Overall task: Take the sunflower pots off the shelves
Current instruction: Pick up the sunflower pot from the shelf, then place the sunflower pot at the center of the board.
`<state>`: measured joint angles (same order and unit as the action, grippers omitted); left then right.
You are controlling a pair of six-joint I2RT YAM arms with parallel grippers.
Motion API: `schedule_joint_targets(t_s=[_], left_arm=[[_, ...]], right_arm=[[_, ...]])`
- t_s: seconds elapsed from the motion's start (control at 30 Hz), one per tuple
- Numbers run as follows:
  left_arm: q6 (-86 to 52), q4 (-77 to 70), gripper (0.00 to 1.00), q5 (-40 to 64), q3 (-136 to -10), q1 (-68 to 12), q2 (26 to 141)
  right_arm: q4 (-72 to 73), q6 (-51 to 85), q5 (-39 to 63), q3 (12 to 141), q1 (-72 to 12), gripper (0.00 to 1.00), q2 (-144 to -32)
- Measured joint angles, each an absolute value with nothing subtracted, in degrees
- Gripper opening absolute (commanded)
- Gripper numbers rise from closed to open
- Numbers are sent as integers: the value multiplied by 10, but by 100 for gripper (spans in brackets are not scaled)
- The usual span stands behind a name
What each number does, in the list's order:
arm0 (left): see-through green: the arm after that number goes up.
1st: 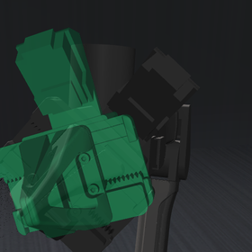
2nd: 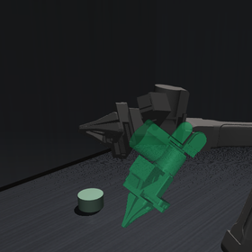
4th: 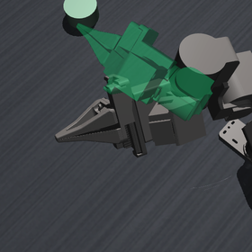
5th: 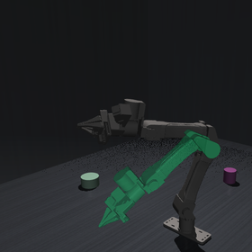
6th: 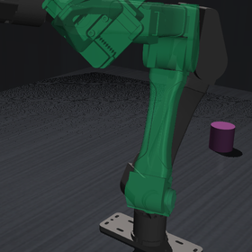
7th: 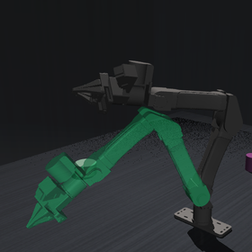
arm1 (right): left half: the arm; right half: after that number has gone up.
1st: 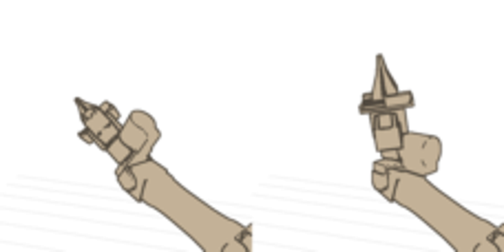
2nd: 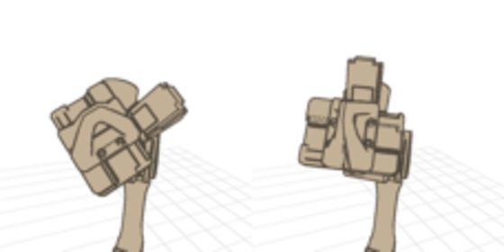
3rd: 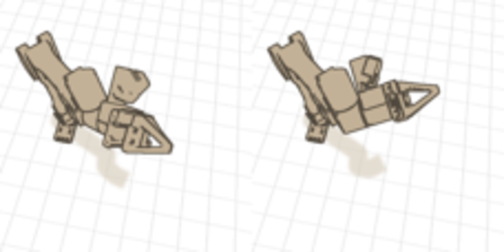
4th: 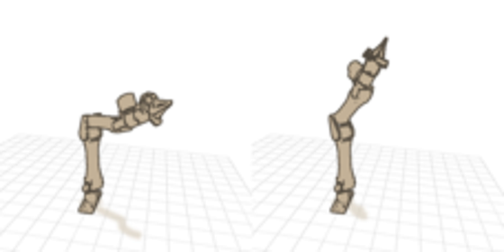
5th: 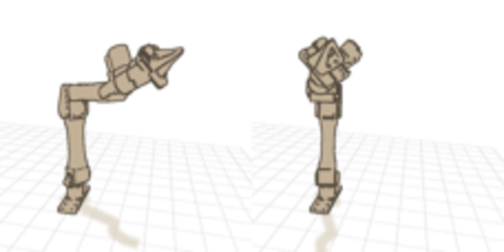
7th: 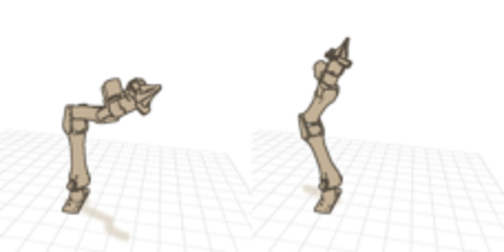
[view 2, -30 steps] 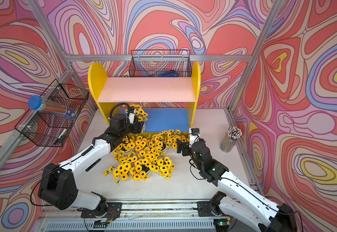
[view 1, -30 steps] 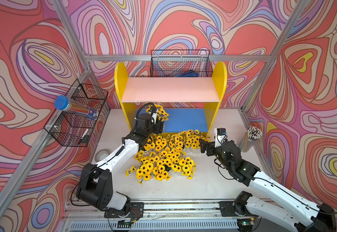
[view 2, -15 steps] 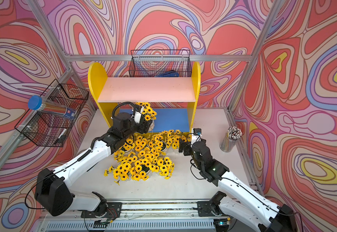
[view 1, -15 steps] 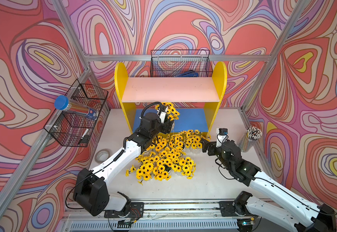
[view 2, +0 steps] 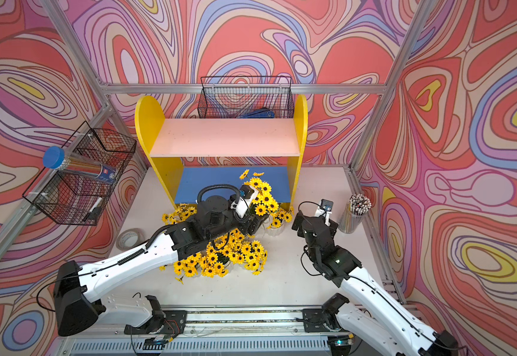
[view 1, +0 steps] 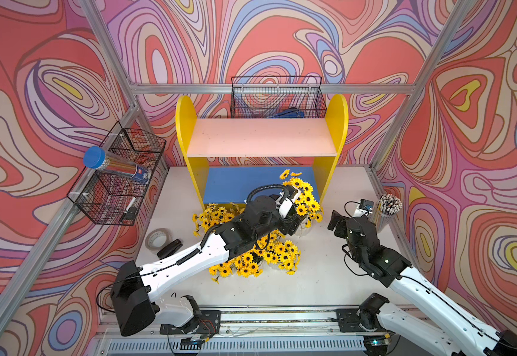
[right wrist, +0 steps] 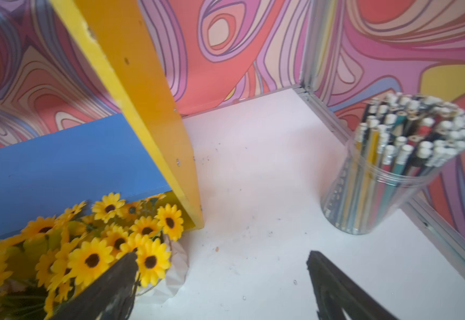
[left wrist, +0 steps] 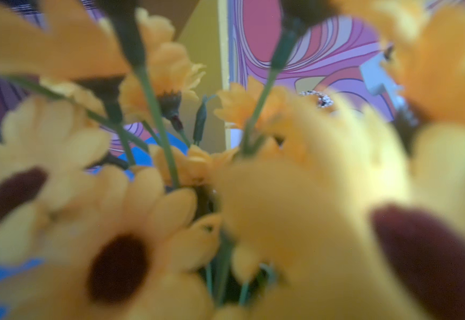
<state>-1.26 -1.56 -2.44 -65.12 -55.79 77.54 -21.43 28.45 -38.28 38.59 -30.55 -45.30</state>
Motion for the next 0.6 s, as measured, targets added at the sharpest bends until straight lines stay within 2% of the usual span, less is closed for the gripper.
schedule_joint_targets(t_s=[0.27, 0.6], left_arm=[[-32, -57, 27, -63, -614, -655, 787], [-43, -119, 26, -114, -576, -702, 897]], right_arm=[[-241, 303, -444, 385, -272, 98, -405], [-243, 305, -465, 382, -254, 98, -391]])
